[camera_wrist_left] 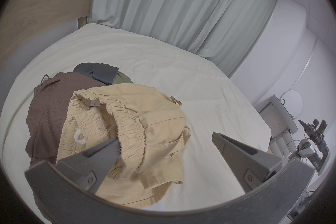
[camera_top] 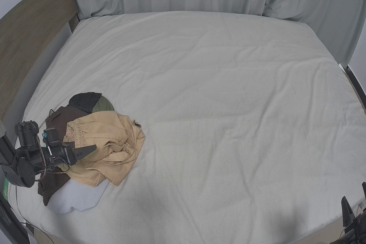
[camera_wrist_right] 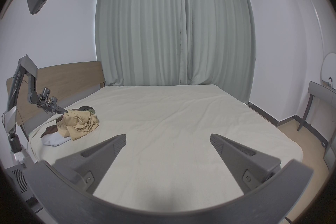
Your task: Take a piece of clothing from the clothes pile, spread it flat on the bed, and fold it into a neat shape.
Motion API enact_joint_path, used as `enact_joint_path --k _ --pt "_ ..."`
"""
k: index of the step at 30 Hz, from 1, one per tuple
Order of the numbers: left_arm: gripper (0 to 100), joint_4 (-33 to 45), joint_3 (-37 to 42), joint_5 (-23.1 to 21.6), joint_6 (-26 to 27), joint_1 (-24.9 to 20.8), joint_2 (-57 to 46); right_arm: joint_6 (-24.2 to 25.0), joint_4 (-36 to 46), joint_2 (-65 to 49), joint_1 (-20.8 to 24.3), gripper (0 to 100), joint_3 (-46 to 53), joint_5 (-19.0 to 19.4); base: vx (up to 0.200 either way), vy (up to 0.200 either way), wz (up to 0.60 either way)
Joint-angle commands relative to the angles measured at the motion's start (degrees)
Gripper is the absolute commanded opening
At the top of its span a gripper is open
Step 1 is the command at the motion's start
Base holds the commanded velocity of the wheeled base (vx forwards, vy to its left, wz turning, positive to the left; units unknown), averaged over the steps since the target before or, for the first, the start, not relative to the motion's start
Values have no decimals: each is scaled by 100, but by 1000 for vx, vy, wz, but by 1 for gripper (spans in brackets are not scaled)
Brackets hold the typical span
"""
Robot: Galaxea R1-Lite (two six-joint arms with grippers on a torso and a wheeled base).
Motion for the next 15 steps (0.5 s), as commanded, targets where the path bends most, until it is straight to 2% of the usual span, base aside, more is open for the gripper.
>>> enact_joint_path --k 1,15 --pt "100 -2 -30 0 7 -99 52 6 -2 -93 2 100 101 8 0 0 0" --pt "100 -309 -30 0 -20 -424 333 14 -2 -93 2 100 101 -1 0 0 0"
